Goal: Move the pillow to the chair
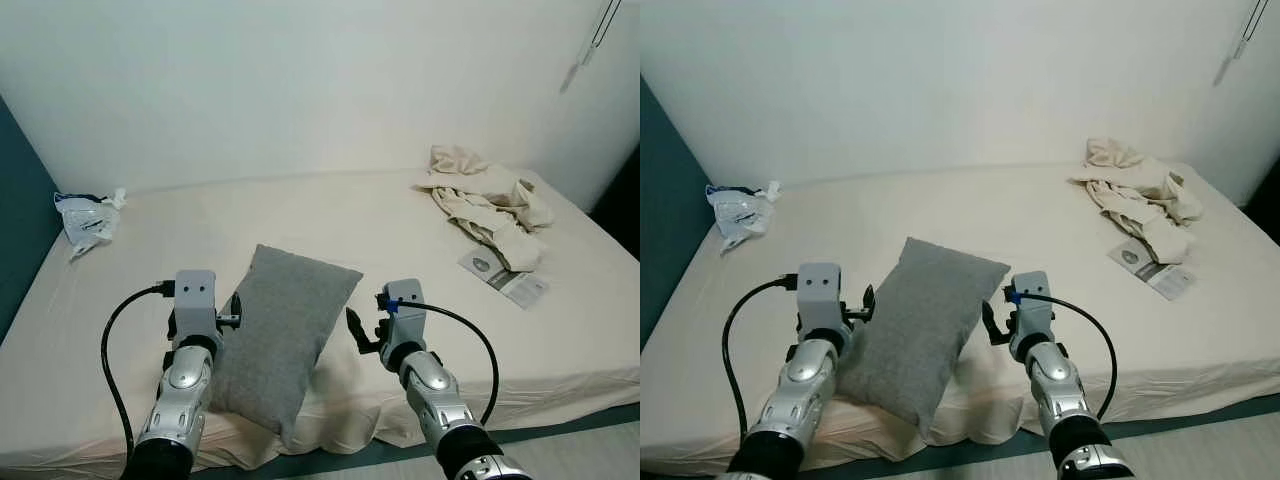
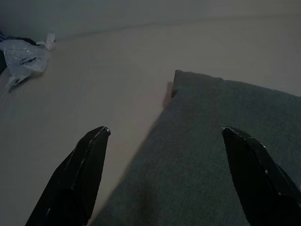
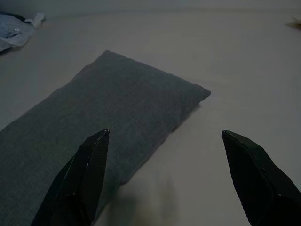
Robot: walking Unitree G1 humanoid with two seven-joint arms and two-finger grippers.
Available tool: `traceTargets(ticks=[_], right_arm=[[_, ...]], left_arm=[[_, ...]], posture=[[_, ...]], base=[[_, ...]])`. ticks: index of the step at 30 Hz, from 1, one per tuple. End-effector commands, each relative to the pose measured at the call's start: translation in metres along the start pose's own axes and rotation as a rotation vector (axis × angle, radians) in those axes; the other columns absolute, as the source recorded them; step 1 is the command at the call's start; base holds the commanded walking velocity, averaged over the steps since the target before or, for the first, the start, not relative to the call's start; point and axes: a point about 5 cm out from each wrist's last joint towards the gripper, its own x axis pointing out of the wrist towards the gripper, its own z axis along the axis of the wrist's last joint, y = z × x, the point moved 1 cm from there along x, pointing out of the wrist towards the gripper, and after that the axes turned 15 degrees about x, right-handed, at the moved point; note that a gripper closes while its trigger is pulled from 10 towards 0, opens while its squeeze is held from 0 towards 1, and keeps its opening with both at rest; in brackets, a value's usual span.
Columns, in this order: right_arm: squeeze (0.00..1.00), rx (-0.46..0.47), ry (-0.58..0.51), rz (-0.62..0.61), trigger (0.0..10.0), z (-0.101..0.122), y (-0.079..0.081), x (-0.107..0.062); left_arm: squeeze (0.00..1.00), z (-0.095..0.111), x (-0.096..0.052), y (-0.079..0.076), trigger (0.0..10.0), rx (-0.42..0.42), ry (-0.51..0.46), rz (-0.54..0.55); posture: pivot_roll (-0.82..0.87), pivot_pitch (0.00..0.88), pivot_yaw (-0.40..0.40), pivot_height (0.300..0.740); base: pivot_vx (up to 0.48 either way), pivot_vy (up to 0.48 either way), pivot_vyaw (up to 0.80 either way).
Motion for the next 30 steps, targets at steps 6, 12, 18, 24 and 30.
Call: traceTargets(ticks=[6, 12, 18, 24, 30], right_arm=[[0.00, 0.008, 0.004, -0.001, 10.0, -0.0045, 0.0007, -0.0024], [0.00, 0.008, 0.008, -0.003, 10.0, -0.0049, -0.0002, -0.0021], [0.00, 0.008, 0.009, -0.004, 10.0, -0.0048, -0.0002, -0.0017], [0.00, 0.009, 0.012, -0.005, 10.0, -0.0055, -0.0002, -0.0018], [0.00, 0.010, 0.011, -0.006, 10.0, -0.0053, 0.0001, -0.0016]], left_arm=[[0.00, 0.0002, -0.0014, 0.0026, 10.0, 0.004, -0.004, 0.001], [0.00, 0.0000, -0.0013, 0.0038, 10.0, 0.005, -0.003, 0.004], [0.00, 0.0008, -0.0008, 0.0051, 10.0, 0.007, -0.005, 0.007], [0.00, 0.0015, -0.0003, 0.0061, 10.0, 0.011, -0.006, 0.006], [0.00, 0.0025, 0.0002, 0.0070, 10.0, 0.015, -0.008, 0.005]], posture=[[0.03, 0.057, 0.011, 0.740], [0.03, 0.055, 0.012, 0.740], [0.03, 0.055, 0.012, 0.740], [0.03, 0.056, 0.015, 0.740], [0.04, 0.056, 0.019, 0.740]], base=[[0.000, 0.000, 0.00], [-0.270, 0.000, 0.00], [-0.274, 0.000, 0.00], [-0.275, 0.000, 0.00], [-0.268, 0.000, 0.00]])
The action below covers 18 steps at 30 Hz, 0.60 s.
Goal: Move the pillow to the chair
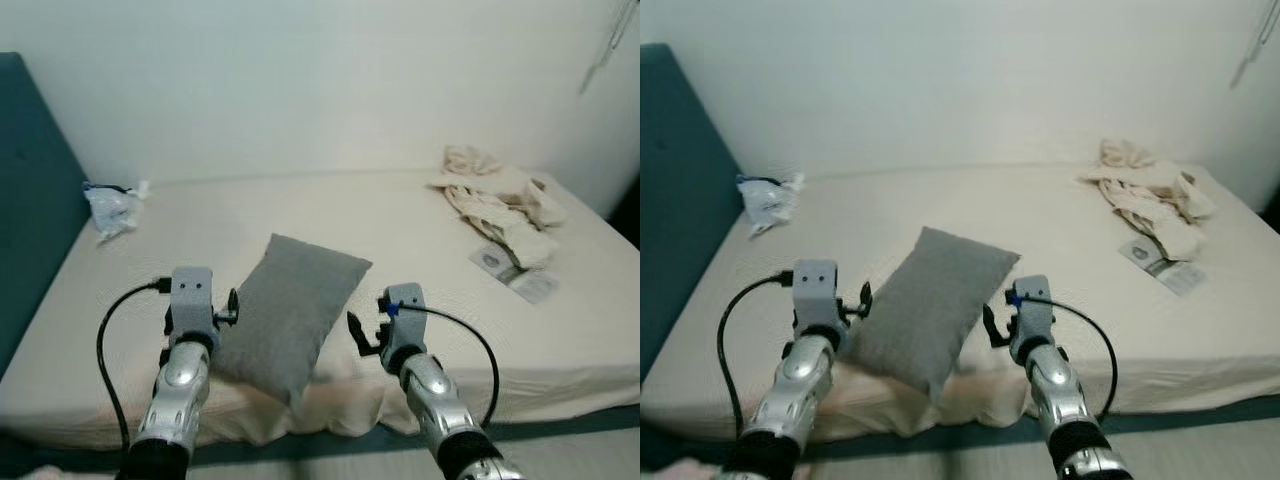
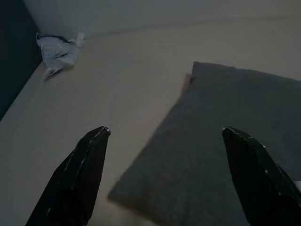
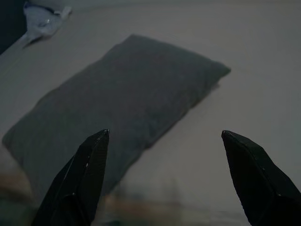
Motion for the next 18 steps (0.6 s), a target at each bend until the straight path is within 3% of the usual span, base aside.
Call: traceTargets(ticks=[1, 18], right_arm=[[0.00, 0.007, -0.001, 0.002, 10.0, -0.0013, 0.0022, 0.0003], [0.00, 0.023, -0.012, -0.015, 10.0, -0.0027, 0.0008, -0.0012]], left_arm=[[0.00, -0.0014, -0.0004, 0.0020, 10.0, 0.015, 0.008, -0.005], [0.00, 0.0044, 0.0023, -0.0011, 10.0, 0.028, -0.004, -0.035]], posture=[[0.04, 0.056, 0.019, 0.740], [0.04, 0.054, 0.044, 0.740]], base=[[-0.259, 0.000, 0.00], [0.000, 0.000, 0.00]])
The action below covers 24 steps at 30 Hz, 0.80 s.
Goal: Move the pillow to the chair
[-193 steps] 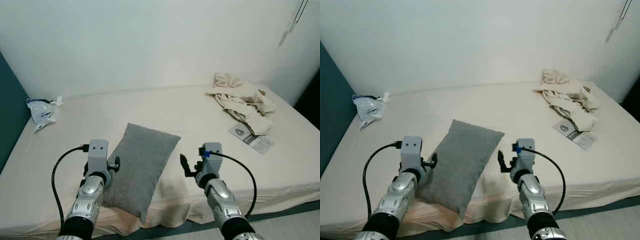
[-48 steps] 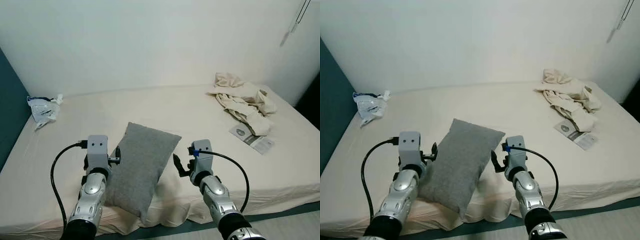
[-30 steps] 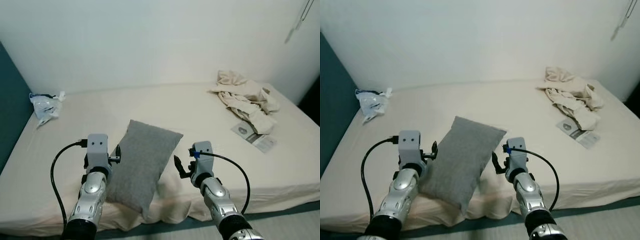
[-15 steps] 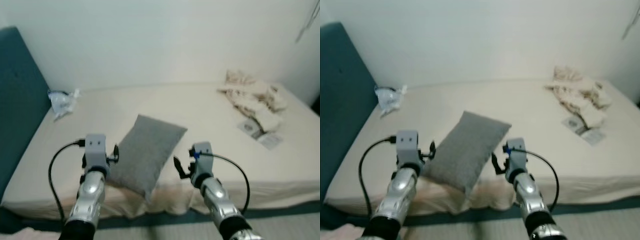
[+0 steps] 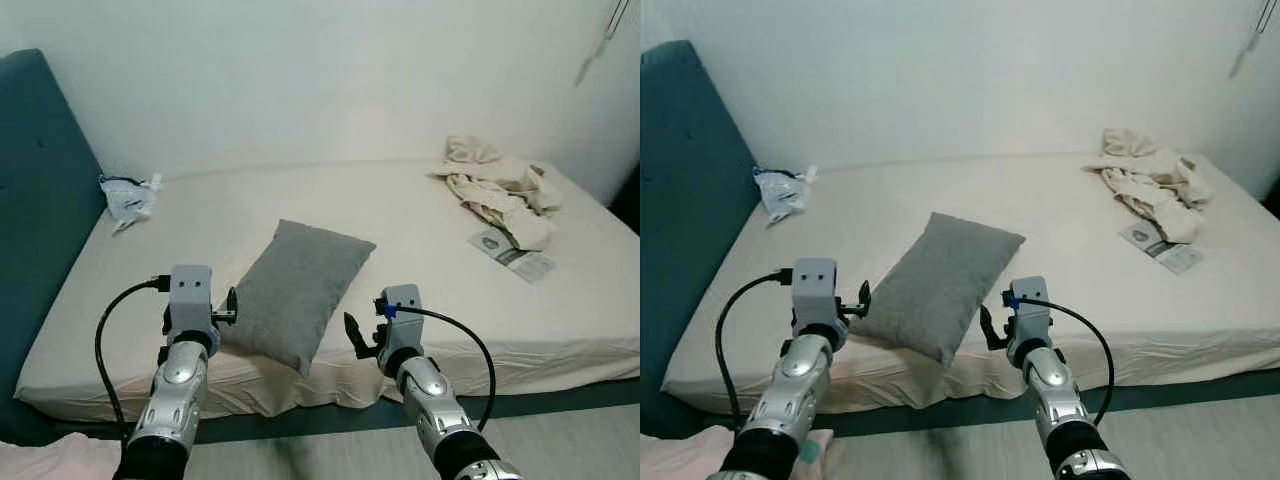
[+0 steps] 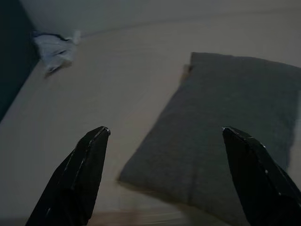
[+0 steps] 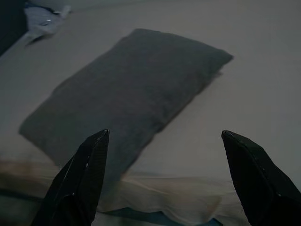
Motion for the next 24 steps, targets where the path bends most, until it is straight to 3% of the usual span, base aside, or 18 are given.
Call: traceTargets(ticks=[1, 17, 24], right_arm=[[0.00, 0.013, -0.002, -0.011, 10.0, -0.0019, -0.0018, -0.0014], [0.00, -0.020, -0.005, 0.020, 10.0, 0.0004, 0.0035, 0.0005], [0.00, -0.040, 0.000, 0.036, 10.0, -0.0007, 0.0057, 0.0001]], left_arm=[[0.00, 0.0019, 0.0011, -0.0011, 10.0, 0.014, 0.000, -0.012], [0.00, 0.0031, 0.0018, -0.0007, 10.0, 0.020, 0.000, -0.004], [0.00, 0.0025, 0.0021, -0.0011, 10.0, 0.025, 0.005, -0.002]], posture=[[0.04, 0.054, 0.044, 0.740], [0.04, 0.052, 0.043, 0.740], [0.04, 0.054, 0.044, 0.740]], base=[[0.000, 0.000, 0.00], [0.000, 0.000, 0.00], [0.000, 0.000, 0.80]])
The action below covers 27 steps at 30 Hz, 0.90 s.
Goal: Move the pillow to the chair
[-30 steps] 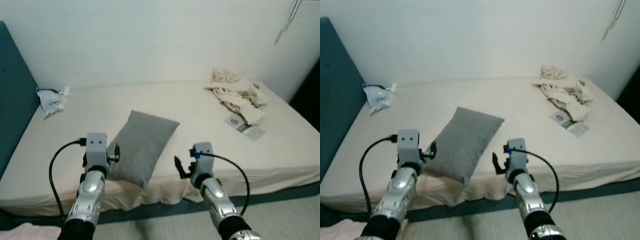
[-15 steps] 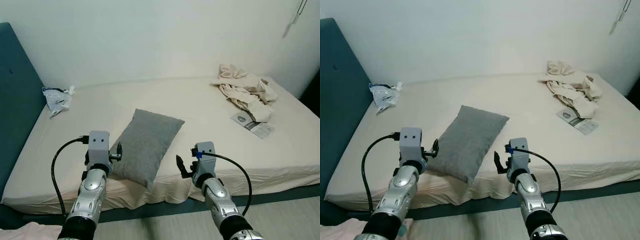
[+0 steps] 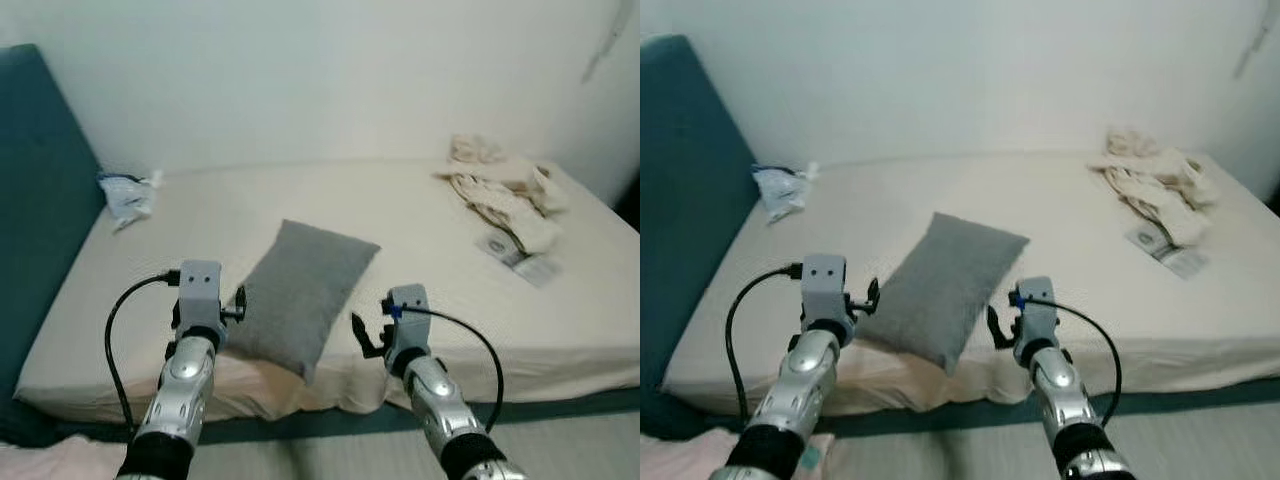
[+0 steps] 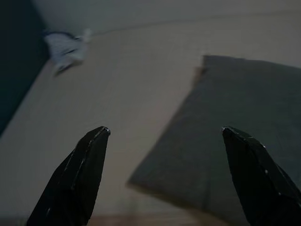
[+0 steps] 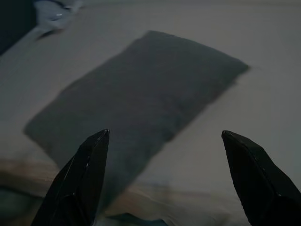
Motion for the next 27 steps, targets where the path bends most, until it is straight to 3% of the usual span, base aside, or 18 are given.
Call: traceTargets(ticks=[1, 6, 27], right_arm=[[0.00, -0.014, 0.000, 0.025, 10.0, -0.0009, 0.0062, 0.0009], [0.00, 0.049, -0.008, 0.003, 10.0, -0.0006, 0.0018, -0.0001], [0.00, 0.039, -0.006, 0.007, 10.0, 0.0000, 0.0005, -0.0004]], left_arm=[[0.00, -0.0033, -0.0008, 0.0029, 10.0, 0.020, 0.016, 0.007], [0.00, -0.0028, -0.0002, 0.0029, 10.0, 0.022, 0.018, 0.013], [0.00, -0.0009, -0.0002, 0.0023, 10.0, 0.012, 0.002, 0.010]], posture=[[0.04, 0.054, 0.044, 0.740], [0.03, 0.053, 0.045, 0.740], [0.03, 0.051, 0.042, 0.740]], base=[[0.000, 0.000, 0.80], [0.000, 0.000, 0.32], [0.000, 0.000, 0.00]])
